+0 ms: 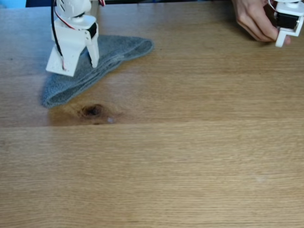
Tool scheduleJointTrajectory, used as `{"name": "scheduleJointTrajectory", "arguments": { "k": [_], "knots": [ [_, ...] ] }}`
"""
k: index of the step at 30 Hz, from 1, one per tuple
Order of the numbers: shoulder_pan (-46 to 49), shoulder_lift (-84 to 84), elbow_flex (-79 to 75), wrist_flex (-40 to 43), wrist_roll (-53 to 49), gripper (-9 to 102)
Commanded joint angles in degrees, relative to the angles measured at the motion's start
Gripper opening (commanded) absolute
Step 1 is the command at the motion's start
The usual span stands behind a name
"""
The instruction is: Clean the area in front of the robot
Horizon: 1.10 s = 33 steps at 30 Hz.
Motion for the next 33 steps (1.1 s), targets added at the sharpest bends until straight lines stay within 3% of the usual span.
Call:
{"name": "scheduleJointTrajectory", "arguments": {
  "k": [1,6,12,22,33],
  "knots": [
    [-0.7,-3.1,-0.8,-0.3,1.2,8],
    [-1.5,-1.9,-0.8,1.5,2.9,0],
    [-1.4,5.2,-0.8,3.3,7.5,0],
    [-0.1,28.5,-0.8,13.1,13.0,0],
    [-12.9,45.7,-0.6,18.6,19.0,0]
  ]
}}
